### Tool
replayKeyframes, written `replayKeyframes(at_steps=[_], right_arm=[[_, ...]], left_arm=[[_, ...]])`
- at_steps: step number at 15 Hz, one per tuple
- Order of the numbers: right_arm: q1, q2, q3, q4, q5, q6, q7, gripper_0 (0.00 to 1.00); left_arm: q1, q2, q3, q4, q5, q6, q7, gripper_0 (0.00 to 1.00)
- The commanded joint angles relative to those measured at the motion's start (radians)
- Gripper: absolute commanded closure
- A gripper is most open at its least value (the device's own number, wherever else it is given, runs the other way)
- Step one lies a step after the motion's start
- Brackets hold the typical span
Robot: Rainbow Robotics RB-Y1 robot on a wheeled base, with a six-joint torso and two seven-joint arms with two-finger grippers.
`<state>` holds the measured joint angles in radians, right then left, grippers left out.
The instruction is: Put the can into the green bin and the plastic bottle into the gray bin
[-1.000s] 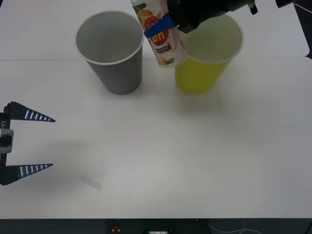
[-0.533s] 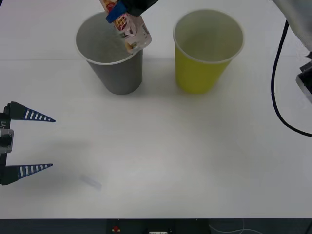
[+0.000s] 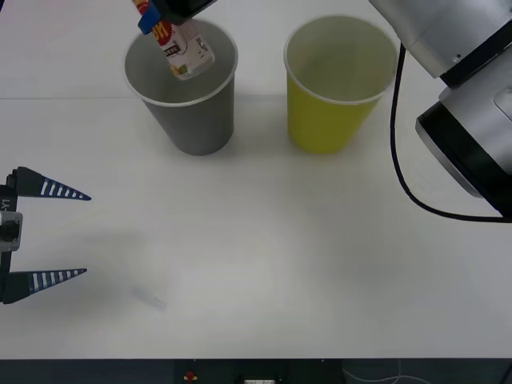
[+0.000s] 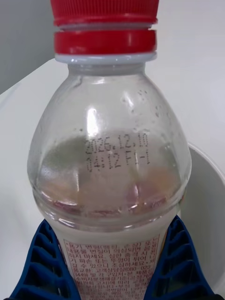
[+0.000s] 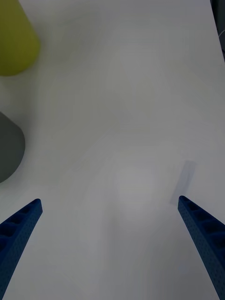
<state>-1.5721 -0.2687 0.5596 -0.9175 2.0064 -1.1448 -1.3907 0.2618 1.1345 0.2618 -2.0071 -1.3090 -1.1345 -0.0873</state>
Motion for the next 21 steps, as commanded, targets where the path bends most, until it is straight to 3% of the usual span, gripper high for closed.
replayKeyframes(at_steps=[1, 2, 3, 4, 8, 11, 16, 21], right_arm=[[0.000, 0.002, 0.013, 0.005, 0.008, 0.011, 0.021, 0.97], [0.000, 0.002, 0.011, 0.006, 0.008, 0.013, 0.024, 0.67], [0.000, 0.002, 0.011, 0.006, 0.008, 0.014, 0.025, 0.13], [0.000, 0.000, 0.011, 0.006, 0.009, 0.016, 0.030, 0.00], [0.000, -0.009, 0.011, 0.005, -0.009, 0.020, 0.048, 0.00], [0.003, -0.064, 0.008, -0.026, -0.087, -0.016, 0.111, 0.00], [0.103, -0.224, -0.078, -0.207, -0.247, -0.151, 0.211, 0.00], [0.302, -0.412, -0.133, -0.511, -0.354, -0.154, 0.237, 0.00]], left_arm=[[0.000, 0.000, 0.000, 0.000, 0.000, 0.000, 0.000, 0.00], [0.000, 0.000, 0.000, 0.000, 0.000, 0.000, 0.000, 0.00], [0.000, 0.000, 0.000, 0.000, 0.000, 0.000, 0.000, 0.00], [0.000, 0.000, 0.000, 0.000, 0.000, 0.000, 0.000, 0.00], [0.000, 0.000, 0.000, 0.000, 0.000, 0.000, 0.000, 0.00], [0.000, 0.000, 0.000, 0.000, 0.000, 0.000, 0.000, 0.00], [0.000, 0.000, 0.000, 0.000, 0.000, 0.000, 0.000, 0.00], [0.000, 0.000, 0.000, 0.000, 0.000, 0.000, 0.000, 0.00]])
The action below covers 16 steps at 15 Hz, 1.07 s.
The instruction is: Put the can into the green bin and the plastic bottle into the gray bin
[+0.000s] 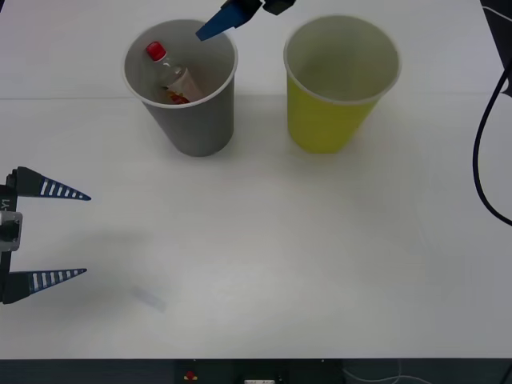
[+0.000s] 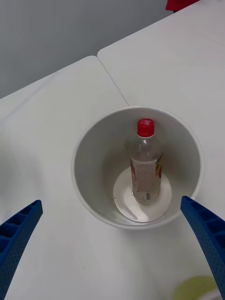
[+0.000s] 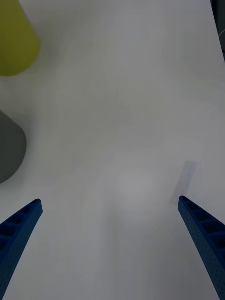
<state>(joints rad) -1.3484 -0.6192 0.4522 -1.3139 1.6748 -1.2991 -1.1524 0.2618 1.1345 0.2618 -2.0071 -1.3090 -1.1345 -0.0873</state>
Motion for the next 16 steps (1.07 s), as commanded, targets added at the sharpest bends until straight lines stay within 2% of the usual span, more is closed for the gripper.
replayKeyframes(at_steps=[1, 6, 11, 16], right_arm=[[0.121, -0.096, -0.044, -0.177, -0.030, 0.000, 0.002, 0.00], [0.423, -0.286, -0.190, -0.501, -0.102, 0.000, 0.069, 0.00], [0.764, -0.413, -0.402, -0.634, -0.280, -0.005, 0.324, 0.00], [1.063, -0.439, -0.685, -0.725, -0.333, -0.157, 0.476, 0.00]], left_arm=[[0.000, 0.000, 0.000, 0.000, 0.000, 0.000, 0.000, 0.00], [0.000, 0.000, 0.000, 0.000, 0.000, 0.000, 0.000, 0.00], [0.000, 0.000, 0.000, 0.000, 0.000, 0.000, 0.000, 0.00], [0.000, 0.000, 0.000, 0.000, 0.000, 0.000, 0.000, 0.00]])
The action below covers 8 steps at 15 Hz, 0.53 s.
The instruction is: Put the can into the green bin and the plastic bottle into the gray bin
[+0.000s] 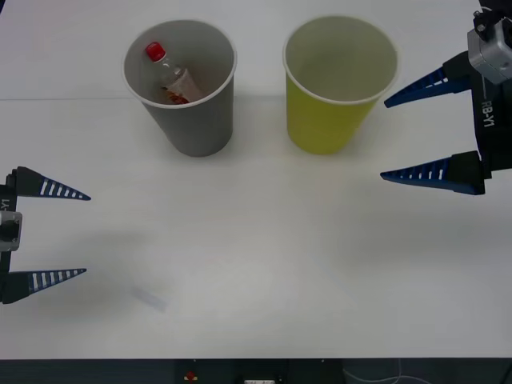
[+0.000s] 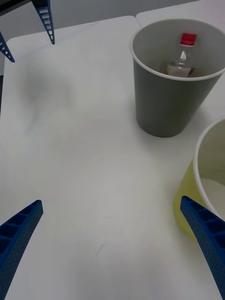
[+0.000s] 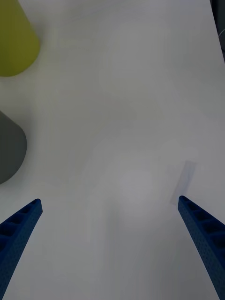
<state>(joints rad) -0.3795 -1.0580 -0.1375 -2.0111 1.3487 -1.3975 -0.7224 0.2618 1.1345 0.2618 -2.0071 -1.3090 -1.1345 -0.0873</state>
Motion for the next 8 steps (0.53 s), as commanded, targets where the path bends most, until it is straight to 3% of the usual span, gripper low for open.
replayKeyframes(at_steps=[1, 8], right_arm=[[0.139, 0.001, -0.137, -0.038, -0.008, -0.078, 0.066, 0.00], [0.475, 0.010, -0.329, 0.002, -0.108, -0.081, 0.386, 0.00]], left_arm=[[0.000, 0.000, 0.000, 0.000, 0.000, 0.000, 0.000, 0.00], [0.000, 0.000, 0.000, 0.000, 0.000, 0.000, 0.000, 0.00]])
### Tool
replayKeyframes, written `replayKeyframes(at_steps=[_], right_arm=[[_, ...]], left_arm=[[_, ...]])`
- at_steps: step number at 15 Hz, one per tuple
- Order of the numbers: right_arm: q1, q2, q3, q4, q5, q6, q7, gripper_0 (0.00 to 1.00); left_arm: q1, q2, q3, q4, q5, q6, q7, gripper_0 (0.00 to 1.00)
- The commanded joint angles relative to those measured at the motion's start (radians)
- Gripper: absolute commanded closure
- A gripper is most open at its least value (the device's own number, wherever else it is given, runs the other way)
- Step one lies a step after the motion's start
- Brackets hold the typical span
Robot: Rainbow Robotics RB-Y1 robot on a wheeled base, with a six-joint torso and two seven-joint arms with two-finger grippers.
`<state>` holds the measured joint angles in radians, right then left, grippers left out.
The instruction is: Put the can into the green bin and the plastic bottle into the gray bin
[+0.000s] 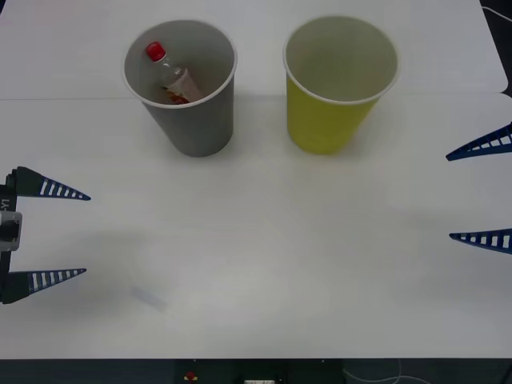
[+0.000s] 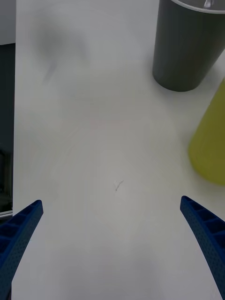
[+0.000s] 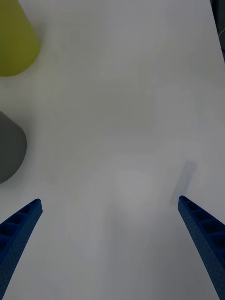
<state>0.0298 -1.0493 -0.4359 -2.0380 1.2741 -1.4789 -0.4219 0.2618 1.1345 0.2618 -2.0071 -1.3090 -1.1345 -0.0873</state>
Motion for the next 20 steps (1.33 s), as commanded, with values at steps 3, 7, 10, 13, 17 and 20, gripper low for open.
replayKeyframes(at_steps=[3, 7, 10, 13, 17, 20], right_arm=[[0.145, 0.002, -0.063, 0.085, -0.061, 0.000, 0.241, 0.00], [0.196, 0.002, -0.066, 0.183, -0.084, 0.000, 0.396, 0.00], [0.200, 0.000, -0.066, 0.259, -0.084, -0.027, 0.482, 0.00], [0.200, -0.018, -0.066, 0.311, -0.084, -0.055, 0.511, 0.00], [0.199, -0.038, -0.066, 0.341, -0.084, -0.066, 0.514, 0.00], [0.199, -0.038, -0.066, 0.341, -0.084, -0.066, 0.514, 0.00]], left_arm=[[0.000, 0.000, 0.000, 0.000, 0.000, 0.000, 0.000, 0.00], [0.000, 0.000, 0.000, 0.000, 0.000, 0.000, 0.000, 0.00], [0.000, 0.000, 0.000, 0.000, 0.000, 0.000, 0.000, 0.00], [0.000, 0.000, 0.000, 0.000, 0.000, 0.000, 0.000, 0.00], [0.000, 0.000, 0.000, 0.000, 0.000, 0.000, 0.000, 0.00], [0.000, 0.000, 0.000, 0.000, 0.000, 0.000, 0.000, 0.00]])
